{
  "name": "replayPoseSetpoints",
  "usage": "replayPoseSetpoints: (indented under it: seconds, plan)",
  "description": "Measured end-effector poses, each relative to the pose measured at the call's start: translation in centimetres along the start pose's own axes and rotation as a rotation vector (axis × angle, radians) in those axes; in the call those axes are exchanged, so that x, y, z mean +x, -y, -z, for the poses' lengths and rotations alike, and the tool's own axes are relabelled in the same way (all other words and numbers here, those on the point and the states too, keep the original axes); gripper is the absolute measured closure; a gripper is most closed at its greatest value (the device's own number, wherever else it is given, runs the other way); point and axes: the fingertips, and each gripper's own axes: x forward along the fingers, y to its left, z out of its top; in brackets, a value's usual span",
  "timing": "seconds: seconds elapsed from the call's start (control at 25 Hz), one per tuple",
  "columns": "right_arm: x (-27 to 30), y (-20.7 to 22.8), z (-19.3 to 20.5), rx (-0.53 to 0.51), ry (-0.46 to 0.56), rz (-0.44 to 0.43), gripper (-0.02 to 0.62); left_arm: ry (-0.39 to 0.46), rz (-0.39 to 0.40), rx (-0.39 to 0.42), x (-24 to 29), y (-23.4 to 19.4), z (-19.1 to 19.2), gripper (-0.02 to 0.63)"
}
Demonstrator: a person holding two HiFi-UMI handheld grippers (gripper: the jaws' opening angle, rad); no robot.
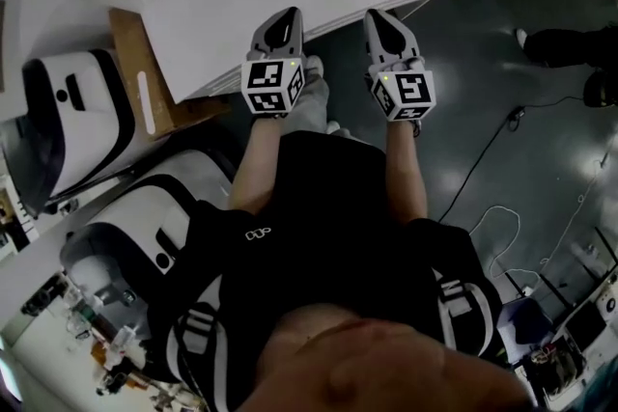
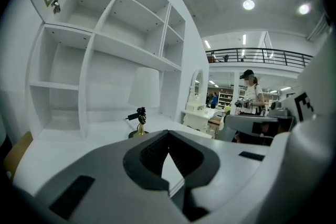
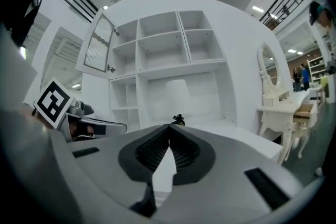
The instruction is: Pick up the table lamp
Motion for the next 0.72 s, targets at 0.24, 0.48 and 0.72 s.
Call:
replayPoseSetpoints:
  seconds: [0.24, 0.48, 0.72]
  plan:
    - [3.8, 0.2, 1.0, 0.06, -0.009, -0.048, 0.577, -0.044, -0.036, 0.006, 2.0, -2.6, 0.4, 0.597]
    - [7.3, 0.1, 1.4, 0.079, 0.016, -0.105, 0.575, -0.083, -0.043, 0.014, 4.5, -4.3, 1.1, 0.597]
    - [11.2, 0.9, 3.0, 0.113, -0.01, -0.121, 0.575, -0.118, -0.059, 0.017, 6.6, -6.9, 1.8, 0.597]
